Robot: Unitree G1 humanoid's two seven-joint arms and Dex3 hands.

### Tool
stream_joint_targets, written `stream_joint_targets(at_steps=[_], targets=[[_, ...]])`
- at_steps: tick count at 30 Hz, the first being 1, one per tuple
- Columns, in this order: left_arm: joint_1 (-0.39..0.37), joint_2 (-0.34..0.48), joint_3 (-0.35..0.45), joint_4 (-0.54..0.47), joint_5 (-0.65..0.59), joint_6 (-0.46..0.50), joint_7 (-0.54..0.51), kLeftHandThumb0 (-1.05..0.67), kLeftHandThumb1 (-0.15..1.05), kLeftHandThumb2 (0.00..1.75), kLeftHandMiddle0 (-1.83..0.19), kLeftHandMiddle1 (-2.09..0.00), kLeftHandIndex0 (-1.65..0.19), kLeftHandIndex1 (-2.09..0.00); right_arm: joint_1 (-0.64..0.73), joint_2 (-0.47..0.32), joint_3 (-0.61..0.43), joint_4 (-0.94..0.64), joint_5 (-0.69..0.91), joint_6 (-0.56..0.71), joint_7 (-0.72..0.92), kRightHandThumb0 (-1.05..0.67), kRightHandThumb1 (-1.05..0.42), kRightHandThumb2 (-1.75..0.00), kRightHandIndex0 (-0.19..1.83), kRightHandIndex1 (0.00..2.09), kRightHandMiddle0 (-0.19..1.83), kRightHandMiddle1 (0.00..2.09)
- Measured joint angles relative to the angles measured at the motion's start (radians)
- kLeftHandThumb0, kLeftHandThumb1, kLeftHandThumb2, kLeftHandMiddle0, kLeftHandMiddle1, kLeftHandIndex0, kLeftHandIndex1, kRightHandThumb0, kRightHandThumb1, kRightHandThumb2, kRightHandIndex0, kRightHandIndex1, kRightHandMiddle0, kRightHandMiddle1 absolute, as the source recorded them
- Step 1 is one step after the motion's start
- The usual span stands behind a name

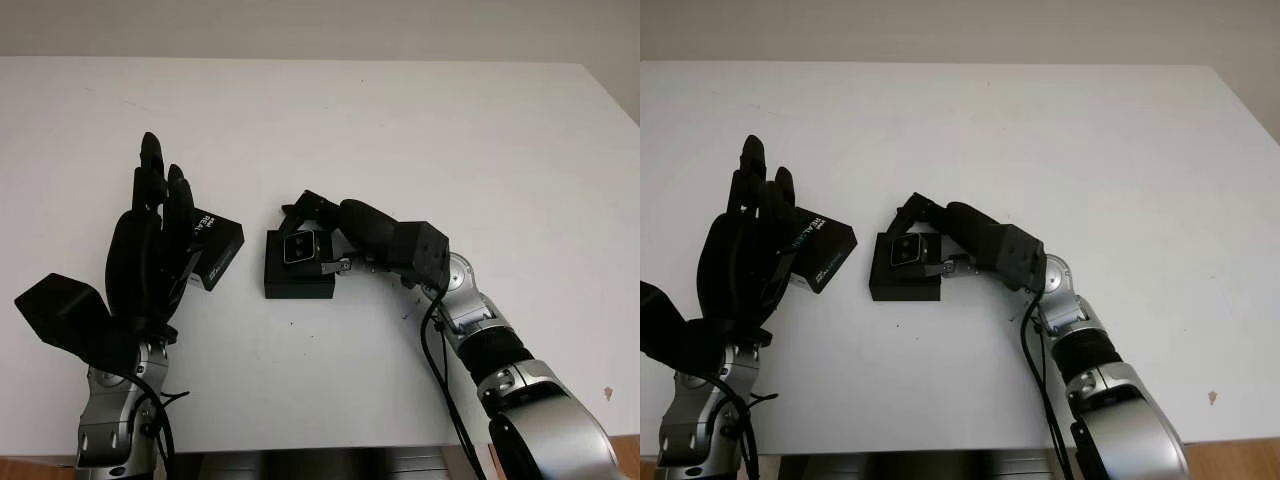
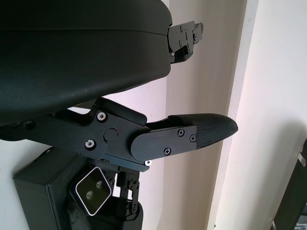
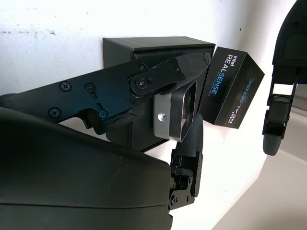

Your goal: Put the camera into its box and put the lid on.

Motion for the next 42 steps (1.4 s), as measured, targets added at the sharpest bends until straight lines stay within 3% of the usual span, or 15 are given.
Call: stream_joint_targets(at_steps=[12,15,22,25,37,42], targets=[[0.000,0.000,0.000,0.000,0.000,0.000,0.000,-0.68,1.05,0.54,0.19,0.00,0.19,0.00,-0.006,0.004,-0.004,0.006,0.016,0.010,0.050,-0.45,-1.03,-0.05,-0.08,0.54,0.29,1.59],[0.000,0.000,0.000,0.000,0.000,0.000,0.001,-0.68,1.05,0.55,0.19,0.00,0.19,0.00,-0.014,-0.001,0.000,-0.007,0.010,0.036,0.072,-0.49,-1.01,-0.05,-0.17,0.53,0.14,1.36],[0.000,0.000,0.000,0.000,0.000,0.000,0.000,-0.69,1.05,0.54,0.19,0.00,0.19,0.00,-0.014,-0.018,0.020,-0.063,-0.016,0.074,0.089,-0.53,-0.92,-0.05,-0.19,0.10,-0.05,0.60],[0.000,0.000,0.000,0.000,0.000,0.002,0.001,-0.69,1.05,0.53,0.19,0.00,0.19,0.00,-0.008,-0.024,0.028,-0.090,-0.023,0.089,0.091,-0.52,-0.91,-0.05,-0.19,0.01,-0.08,0.37],[0.000,0.001,0.000,0.000,0.001,0.011,0.006,-0.69,1.05,0.54,0.19,0.00,0.19,0.00,0.012,-0.039,0.039,-0.147,-0.021,0.123,0.119,-0.52,-0.88,-0.05,-0.19,0.00,-0.19,0.04],[0.000,0.001,0.000,0.000,0.001,0.011,0.006,-0.69,1.05,0.54,0.19,0.00,0.19,0.00,0.039,-0.056,0.041,-0.211,-0.054,0.120,0.062,-0.56,-0.88,-0.05,-0.19,0.00,-0.13,0.04]])
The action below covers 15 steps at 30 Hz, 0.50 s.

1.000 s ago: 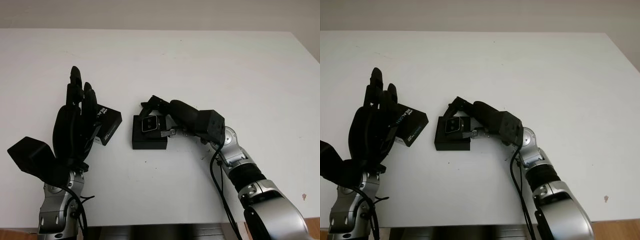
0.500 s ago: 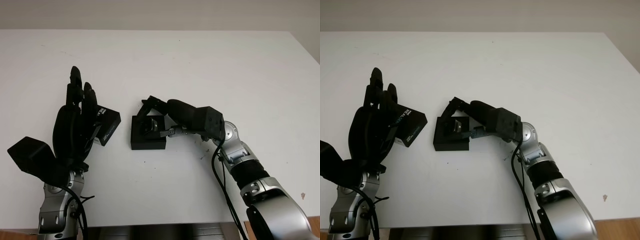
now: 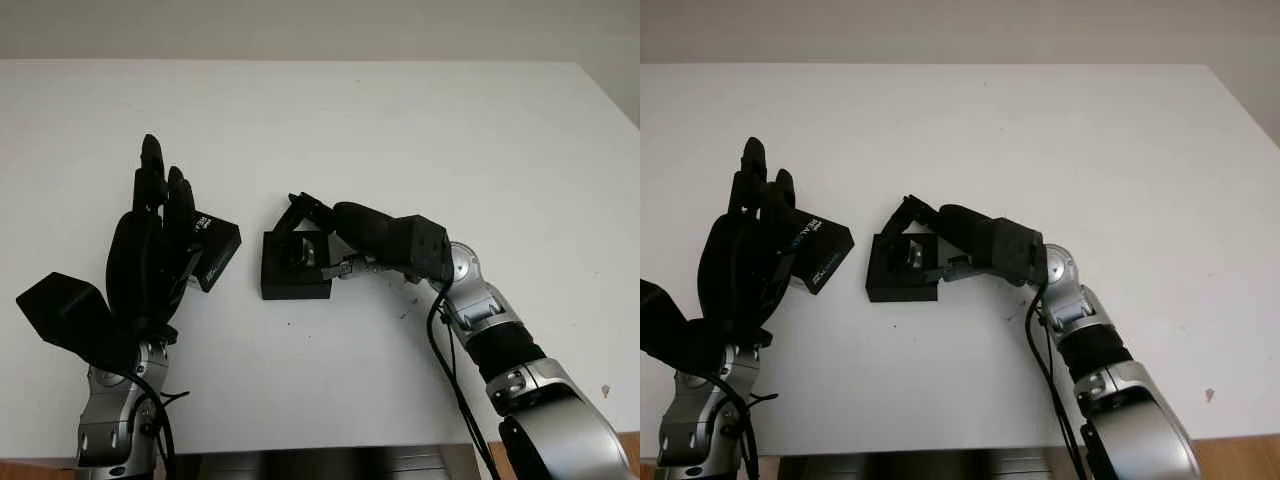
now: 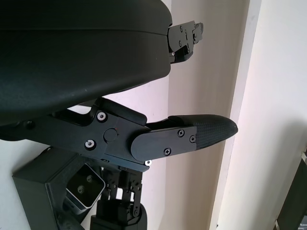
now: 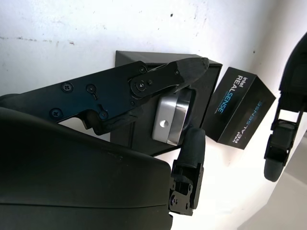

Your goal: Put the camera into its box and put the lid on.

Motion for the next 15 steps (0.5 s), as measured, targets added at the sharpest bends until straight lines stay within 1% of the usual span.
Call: stream_joint_targets(at_steps=[2,4,8,9,11,12,15], targets=[[0.000,0.000,0.000,0.000,0.000,0.000,0.000,-0.69,1.05,0.54,0.19,0.00,0.19,0.00,0.027,-0.002,-0.004,-0.038,-0.016,0.000,-0.054,-0.54,-0.88,-0.05,-0.13,0.03,-0.07,0.07],[0.000,0.000,-0.001,0.000,0.000,-0.001,0.000,-0.69,1.05,0.54,0.19,0.00,0.19,0.00,0.069,-0.004,-0.010,-0.094,-0.037,-0.007,-0.132,-0.51,-0.90,-0.06,-0.02,0.09,0.03,0.13],[0.001,0.002,0.001,0.000,0.000,-0.001,-0.001,-0.69,1.05,0.54,0.19,0.00,0.19,0.00,0.184,-0.035,-0.021,-0.222,-0.120,-0.083,-0.286,-0.56,-1.02,-0.11,0.05,0.12,0.07,0.18],[0.001,0.002,0.000,0.000,0.000,-0.001,-0.001,-0.69,1.05,0.54,0.19,0.00,0.19,0.00,0.203,-0.051,-0.020,-0.244,-0.150,-0.120,-0.319,-0.58,-1.04,-0.18,0.07,0.13,0.07,0.19],[0.001,0.002,0.000,0.000,0.001,-0.001,0.000,-0.69,1.05,0.54,0.19,0.00,0.19,0.00,0.229,-0.082,-0.018,-0.273,-0.201,-0.192,-0.377,-0.59,-1.04,-0.23,0.08,0.13,0.07,0.22],[0.001,0.002,0.000,-0.001,0.001,-0.001,0.000,-0.69,1.05,0.54,0.19,0.00,0.19,0.00,0.237,-0.094,-0.017,-0.282,-0.225,-0.218,-0.399,-0.61,-1.05,-0.33,0.06,0.12,0.06,0.23],[0.001,0.002,-0.001,-0.001,0.001,-0.001,0.000,-0.69,1.05,0.54,0.19,0.00,0.19,0.00,0.260,-0.132,-0.004,-0.298,-0.289,-0.280,-0.443,-0.65,-1.05,-0.50,0.03,0.09,0.01,0.30]])
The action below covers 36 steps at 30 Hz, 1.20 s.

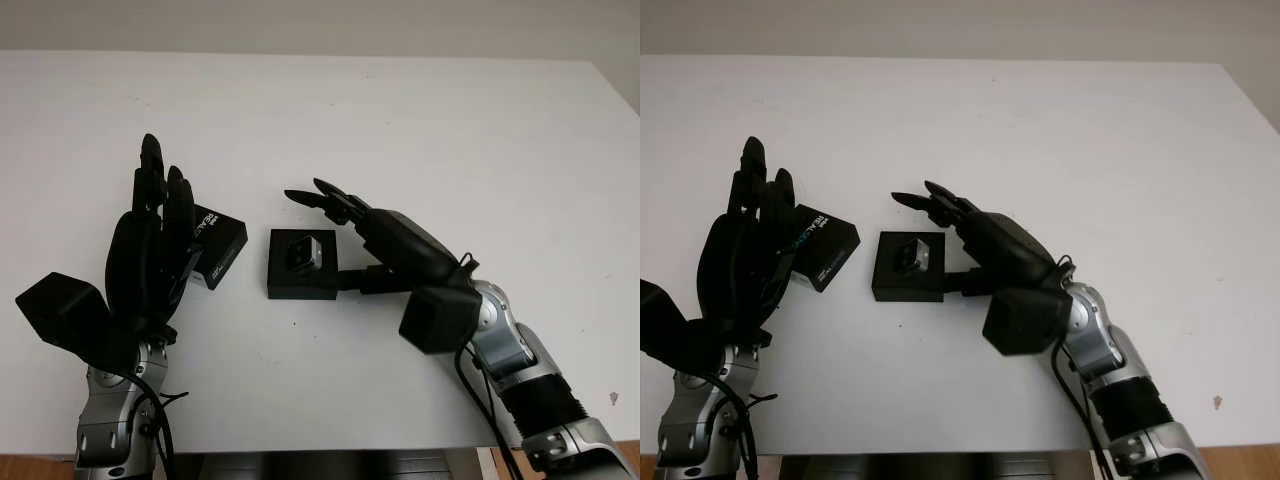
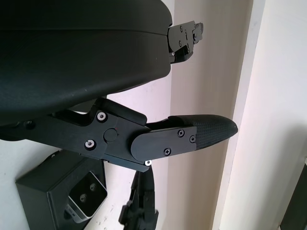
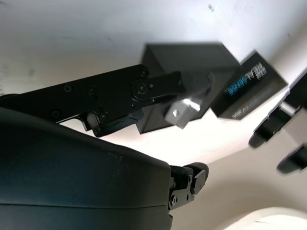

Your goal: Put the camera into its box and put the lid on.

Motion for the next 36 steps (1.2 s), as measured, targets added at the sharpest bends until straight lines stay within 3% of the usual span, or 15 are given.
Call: stream_joint_targets(at_steps=[6,15,36], targets=[[0.000,0.000,0.000,-0.002,0.000,0.000,0.000,-0.69,1.05,0.54,0.19,0.00,0.19,0.00,0.013,-0.050,0.021,-0.015,-0.069,-0.048,-0.020,-0.70,-1.05,-0.63,-0.07,0.04,-0.09,0.33],[0.004,0.000,0.000,-0.002,0.005,0.000,0.004,-0.68,1.05,0.55,0.19,0.00,0.19,0.00,0.006,-0.102,0.059,-0.030,-0.101,-0.057,0.036,-0.77,-1.05,-0.64,-0.15,0.01,-0.13,0.28],[0.007,0.008,0.002,-0.017,0.005,0.008,0.006,-0.68,1.05,0.54,0.19,0.00,0.19,0.00,-0.024,-0.201,0.087,-0.080,-0.233,-0.055,0.038,-0.79,-1.05,-0.57,-0.09,0.06,0.09,0.29]])
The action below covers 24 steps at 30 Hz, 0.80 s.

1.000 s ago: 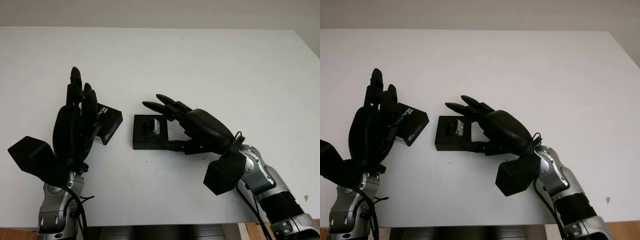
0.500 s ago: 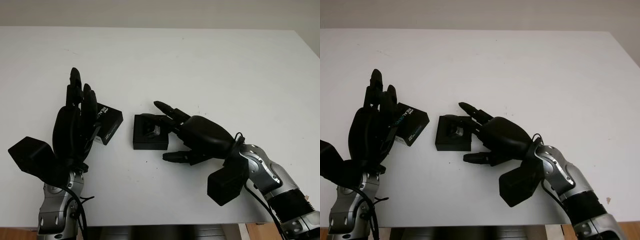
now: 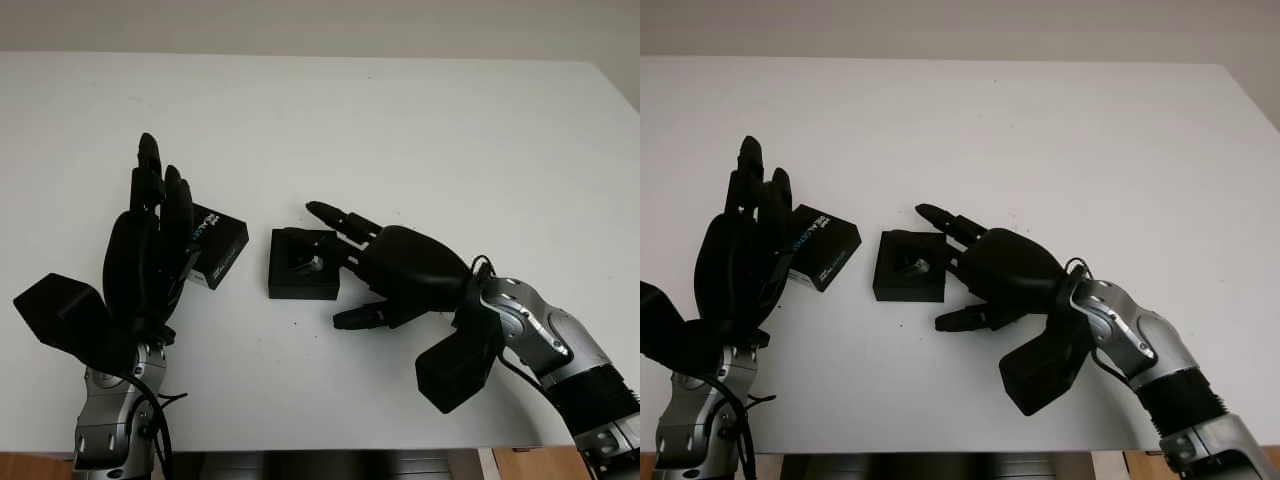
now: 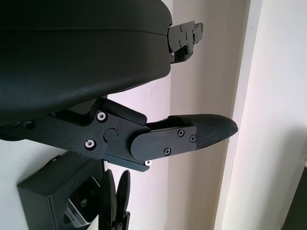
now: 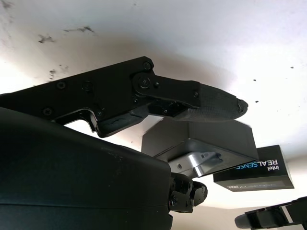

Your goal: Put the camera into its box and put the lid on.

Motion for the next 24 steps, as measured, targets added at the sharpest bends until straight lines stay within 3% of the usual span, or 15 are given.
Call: stream_joint_targets(at_steps=[24], targets=[[0.000,0.007,0.016,-0.014,-0.009,0.010,-0.004,-0.68,1.05,0.53,0.19,0.00,0.19,0.00,0.070,-0.024,-0.013,-0.008,0.024,0.025,0.002,-0.75,-1.05,-0.55,-0.07,0.05,0.15,0.17]])
